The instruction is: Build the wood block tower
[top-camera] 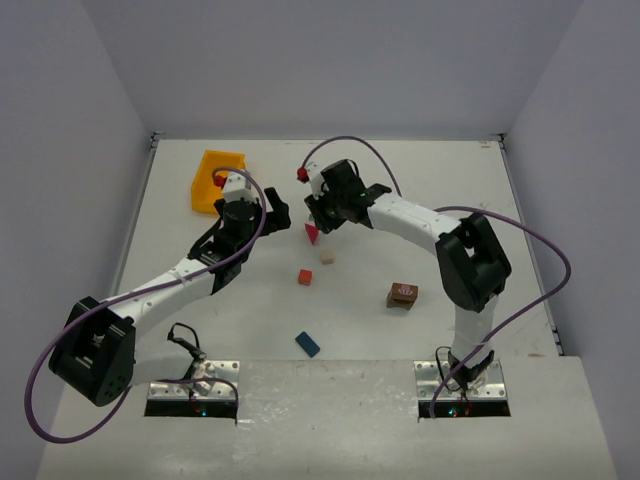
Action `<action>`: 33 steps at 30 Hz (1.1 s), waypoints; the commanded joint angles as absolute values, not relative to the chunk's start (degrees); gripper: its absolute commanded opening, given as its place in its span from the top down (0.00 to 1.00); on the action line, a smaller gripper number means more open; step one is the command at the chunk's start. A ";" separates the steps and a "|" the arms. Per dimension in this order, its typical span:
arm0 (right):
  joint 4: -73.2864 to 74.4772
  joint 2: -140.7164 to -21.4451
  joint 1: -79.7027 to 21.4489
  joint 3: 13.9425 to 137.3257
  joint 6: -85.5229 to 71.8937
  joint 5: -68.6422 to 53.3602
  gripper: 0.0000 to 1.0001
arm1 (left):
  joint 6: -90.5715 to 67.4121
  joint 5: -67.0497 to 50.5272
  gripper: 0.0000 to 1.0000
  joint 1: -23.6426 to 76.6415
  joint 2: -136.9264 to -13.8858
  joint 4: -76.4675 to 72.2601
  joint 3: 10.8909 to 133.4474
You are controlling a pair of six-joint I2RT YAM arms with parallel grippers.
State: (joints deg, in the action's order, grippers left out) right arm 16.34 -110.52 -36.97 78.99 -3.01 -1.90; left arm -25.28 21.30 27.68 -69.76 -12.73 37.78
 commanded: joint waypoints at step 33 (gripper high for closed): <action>40.42 -59.01 -24.41 50.12 48.22 -15.39 0.87 | -28.13 39.06 0.00 27.19 -78.05 0.64 48.27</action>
State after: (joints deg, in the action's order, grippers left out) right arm 38.71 -61.67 -26.28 49.08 46.39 -12.54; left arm -27.64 36.38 27.68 -76.89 -0.80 44.95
